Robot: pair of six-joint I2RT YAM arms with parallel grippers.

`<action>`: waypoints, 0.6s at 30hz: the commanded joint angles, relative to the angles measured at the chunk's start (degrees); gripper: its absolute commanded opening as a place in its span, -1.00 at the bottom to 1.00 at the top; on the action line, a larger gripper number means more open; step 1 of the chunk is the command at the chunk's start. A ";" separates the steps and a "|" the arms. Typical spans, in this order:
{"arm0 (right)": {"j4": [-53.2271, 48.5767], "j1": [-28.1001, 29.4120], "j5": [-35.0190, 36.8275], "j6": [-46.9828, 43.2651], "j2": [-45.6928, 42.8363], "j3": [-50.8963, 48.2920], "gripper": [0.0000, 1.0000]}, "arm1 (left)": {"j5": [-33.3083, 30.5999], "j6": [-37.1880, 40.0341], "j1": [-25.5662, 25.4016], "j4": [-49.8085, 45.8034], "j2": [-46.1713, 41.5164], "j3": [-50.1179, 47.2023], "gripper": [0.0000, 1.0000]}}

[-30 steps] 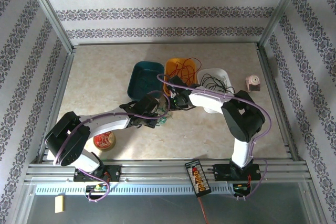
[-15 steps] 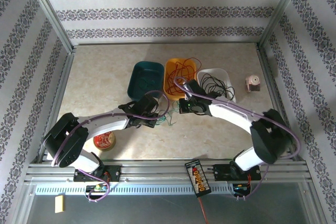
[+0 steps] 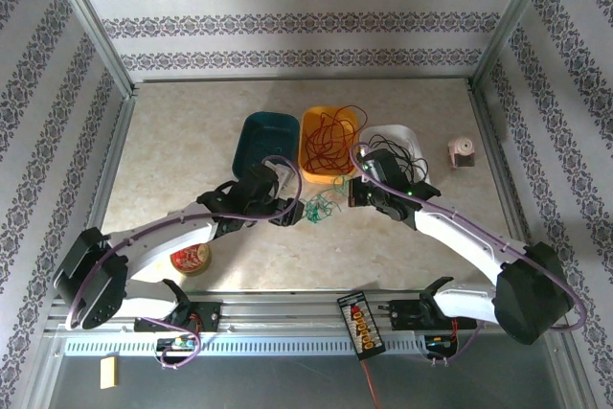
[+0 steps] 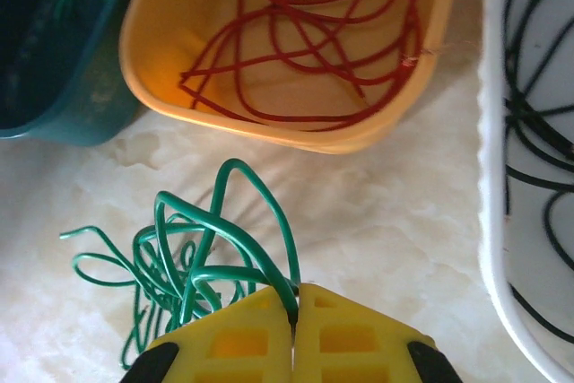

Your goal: Untangle the cables

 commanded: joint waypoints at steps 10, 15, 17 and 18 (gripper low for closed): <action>7.12 3.60 -8.50 -0.21 3.07 1.56 -0.95 | 11.93 3.19 -0.21 9.45 10.47 6.16 0.27; 6.82 1.36 -2.84 2.32 -0.29 1.42 -0.95 | 9.02 4.14 -0.21 8.63 15.05 4.72 0.11; 6.37 -0.21 -1.08 3.55 -2.18 0.59 -0.95 | 8.47 4.14 -0.23 7.69 16.54 4.25 -0.01; 5.97 -1.00 0.09 4.08 -3.31 0.11 -0.95 | 7.97 4.38 -0.36 7.12 17.39 4.16 -0.06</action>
